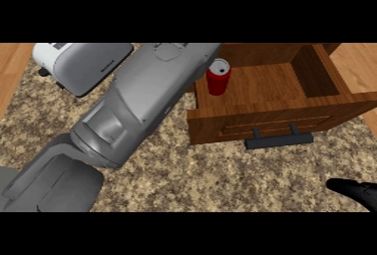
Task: Pick up the can, place it into the drawer and close the drawer
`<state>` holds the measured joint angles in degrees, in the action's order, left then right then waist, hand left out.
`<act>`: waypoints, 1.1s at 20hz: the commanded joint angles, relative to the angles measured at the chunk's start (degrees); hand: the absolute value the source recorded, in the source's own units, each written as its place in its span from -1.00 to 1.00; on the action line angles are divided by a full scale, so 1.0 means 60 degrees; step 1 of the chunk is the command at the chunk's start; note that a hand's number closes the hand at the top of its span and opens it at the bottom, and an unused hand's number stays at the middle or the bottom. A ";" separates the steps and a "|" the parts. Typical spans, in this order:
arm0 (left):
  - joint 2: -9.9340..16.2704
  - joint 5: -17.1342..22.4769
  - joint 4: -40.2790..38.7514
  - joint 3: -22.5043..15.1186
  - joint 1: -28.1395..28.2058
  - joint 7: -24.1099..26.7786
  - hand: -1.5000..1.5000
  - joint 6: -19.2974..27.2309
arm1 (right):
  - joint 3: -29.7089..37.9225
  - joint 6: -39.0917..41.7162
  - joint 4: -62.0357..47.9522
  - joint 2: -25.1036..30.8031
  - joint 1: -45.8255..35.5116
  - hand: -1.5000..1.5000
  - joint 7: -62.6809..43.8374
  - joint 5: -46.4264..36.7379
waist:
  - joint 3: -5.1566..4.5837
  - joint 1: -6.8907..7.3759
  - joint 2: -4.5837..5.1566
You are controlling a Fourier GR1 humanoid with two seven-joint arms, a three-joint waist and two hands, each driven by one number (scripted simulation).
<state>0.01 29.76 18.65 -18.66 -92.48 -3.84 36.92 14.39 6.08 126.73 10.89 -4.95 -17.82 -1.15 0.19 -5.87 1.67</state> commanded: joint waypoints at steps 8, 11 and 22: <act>-0.0001 0.0963 -0.0015 0.0362 0.0007 0.0734 -1.00 0.0128 | -0.1499 0.0174 -0.1298 0.1160 -0.1380 -1.00 0.0761 -0.3239 | -0.0018 0.0284 0.0084; -0.0001 0.0990 -0.0211 0.0375 -0.0068 0.0819 -1.00 0.0045 | -0.1828 0.0099 -0.1598 0.1363 -0.1640 -1.00 0.0821 -0.4057 | -0.0019 0.0418 -0.0016; 0.0117 0.0720 -0.0406 0.0148 0.0107 0.0941 -1.00 -0.0276 | -0.3454 -0.1476 -0.5823 0.1111 -0.2639 -1.00 0.2691 -0.7256 | -0.0020 0.0987 -0.0114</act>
<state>0.14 34.70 16.79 -17.92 -93.57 0.97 36.95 -3.90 0.88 99.75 17.82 -19.56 -5.20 -38.69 0.10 -1.36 1.23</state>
